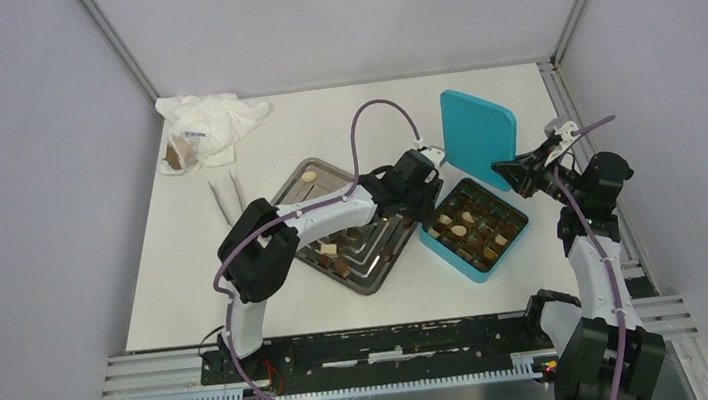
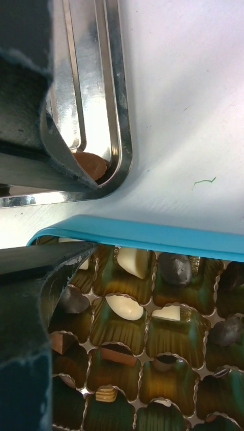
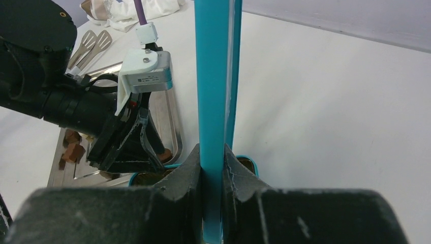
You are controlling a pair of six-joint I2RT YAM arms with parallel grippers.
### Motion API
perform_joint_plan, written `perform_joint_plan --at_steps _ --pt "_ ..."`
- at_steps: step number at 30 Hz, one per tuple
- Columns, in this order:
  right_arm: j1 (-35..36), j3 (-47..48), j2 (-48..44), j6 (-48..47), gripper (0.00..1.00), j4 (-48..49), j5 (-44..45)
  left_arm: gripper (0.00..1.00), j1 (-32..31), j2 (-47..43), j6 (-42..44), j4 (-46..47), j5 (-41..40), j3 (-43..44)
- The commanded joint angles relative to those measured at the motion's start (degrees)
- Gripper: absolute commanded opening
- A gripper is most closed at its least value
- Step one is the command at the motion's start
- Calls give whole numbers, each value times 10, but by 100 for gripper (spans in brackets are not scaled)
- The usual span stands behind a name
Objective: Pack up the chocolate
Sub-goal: Move the packing box to the center of the board.
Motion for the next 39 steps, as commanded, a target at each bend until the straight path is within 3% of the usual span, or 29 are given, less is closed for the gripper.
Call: perform_joint_plan --at_steps 1,3,12,18,28,35,39 --pt "-4 13 0 1 0 18 -9 46 5 15 20 -4 59 31" --pt "-5 13 -1 1 0 17 -8 43 5 20 18 -2 66 35" --pt "-10 13 -4 0 0 15 -7 11 14 24 -6 -14 36 33" --pt "-11 15 -4 -2 0 13 -9 2 20 -16 -36 -5 -20 -15" --pt "-12 18 -9 0 0 14 -24 2 65 -77 -81 -14 -72 -83" --pt "-11 6 -12 60 0 67 -50 3 98 -105 -93 2 -51 -111" --pt "-11 -13 -6 144 0 141 -62 28 98 -131 -105 24 -13 -121"
